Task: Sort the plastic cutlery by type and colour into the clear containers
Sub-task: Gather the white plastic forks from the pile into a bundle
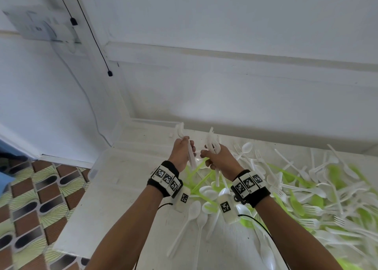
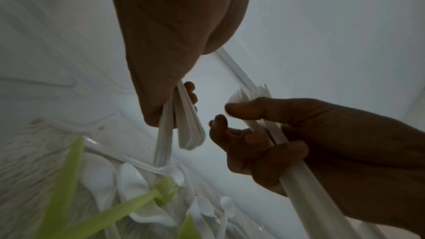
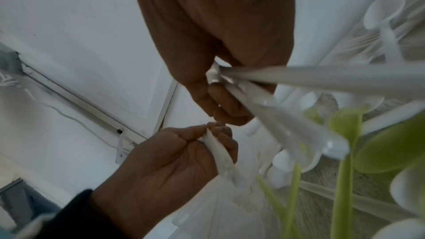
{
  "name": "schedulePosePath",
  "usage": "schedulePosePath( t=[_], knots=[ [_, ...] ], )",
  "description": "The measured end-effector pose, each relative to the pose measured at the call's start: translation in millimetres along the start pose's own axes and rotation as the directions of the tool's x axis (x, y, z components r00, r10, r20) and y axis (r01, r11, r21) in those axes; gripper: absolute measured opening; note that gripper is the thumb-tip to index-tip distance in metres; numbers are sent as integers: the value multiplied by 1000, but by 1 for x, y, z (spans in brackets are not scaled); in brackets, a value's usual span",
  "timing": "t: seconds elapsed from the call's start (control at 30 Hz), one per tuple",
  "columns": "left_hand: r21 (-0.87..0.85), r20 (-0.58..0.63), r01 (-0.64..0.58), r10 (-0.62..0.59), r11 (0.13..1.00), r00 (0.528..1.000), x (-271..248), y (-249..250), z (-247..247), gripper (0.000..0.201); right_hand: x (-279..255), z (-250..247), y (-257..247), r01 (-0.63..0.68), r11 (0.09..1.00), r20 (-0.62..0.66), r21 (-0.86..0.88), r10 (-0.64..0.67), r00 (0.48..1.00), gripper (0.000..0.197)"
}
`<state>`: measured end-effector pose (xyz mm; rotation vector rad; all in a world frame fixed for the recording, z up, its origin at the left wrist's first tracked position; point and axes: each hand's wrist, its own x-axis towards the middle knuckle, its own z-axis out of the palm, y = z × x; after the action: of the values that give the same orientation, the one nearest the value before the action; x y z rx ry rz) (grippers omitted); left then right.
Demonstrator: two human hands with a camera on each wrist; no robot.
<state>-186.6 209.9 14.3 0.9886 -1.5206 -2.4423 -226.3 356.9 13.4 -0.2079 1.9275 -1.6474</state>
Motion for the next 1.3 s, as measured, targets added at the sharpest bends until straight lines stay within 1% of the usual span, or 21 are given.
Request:
schedulePosePath(
  t=[0.03,0.1,0.2,0.27,0.37,0.43,0.47,0.53,0.6,0.7,0.77,0.87,0.97,1.0,1.03,1.13,1.23,1.3],
  knots=[
    [4,9,35,-35,999,999,2,-1,-2,14,2,0,-2,-35,999,-6,12,35,999,26],
    [7,66,79,-79,997,995,1,-4,-6,13,4,-2,-5,-80,995,-37,51,82,996,38],
    [-15,190,119,-114,993,975,-6,-11,-10,18,6,-4,-3,-39,997,-38,67,41,998,34],
    [-49,233,147,-131,988,963,-8,-16,-10,20,6,-4,1,29,999,-71,44,-26,997,32],
    [-53,268,128,-110,990,957,-12,-20,-6,25,3,-3,4,130,991,-94,-25,-132,987,25],
    [-63,324,101,-76,993,943,-16,-20,-2,30,0,-1,6,150,988,-85,-32,-152,985,23],
    [-63,340,97,-70,993,938,-18,-20,0,31,0,-1,8,154,988,-104,-21,-156,982,22],
    [-61,344,96,-69,993,936,-20,-20,3,30,1,0,10,161,987,-176,0,-159,971,21],
    [-69,328,101,-73,992,942,-20,-21,5,32,3,0,12,165,986,-204,-9,-163,965,18],
    [-90,316,120,-86,989,945,-20,-23,5,29,0,-2,14,152,988,-169,36,-144,975,16],
    [-92,315,130,-95,987,945,-20,-25,6,32,-1,-2,14,147,987,-151,66,-136,979,15],
    [-73,296,103,-78,992,952,-21,-28,8,40,-2,-1,12,147,988,-132,54,-139,981,17],
    [-91,270,84,-56,992,961,-19,-27,9,36,-5,0,12,155,986,-84,64,-149,985,17],
    [-104,280,84,-52,991,959,-18,-26,9,33,-6,0,13,165,986,-90,25,-162,983,15],
    [-115,286,82,-46,990,957,-16,-27,8,31,-7,1,12,188,981,-116,-52,-193,974,13],
    [-95,277,57,-28,994,960,-15,-25,10,35,-10,4,11,256,917,-206,-306,-326,923,18],
    [-94,286,35,-6,995,958,-14,-25,13,33,-12,8,5,337,844,-228,-417,-456,860,16],
    [-89,292,34,-6,995,956,-13,-24,13,30,-13,9,2,357,805,-206,-475,-496,844,17]
  ],
)
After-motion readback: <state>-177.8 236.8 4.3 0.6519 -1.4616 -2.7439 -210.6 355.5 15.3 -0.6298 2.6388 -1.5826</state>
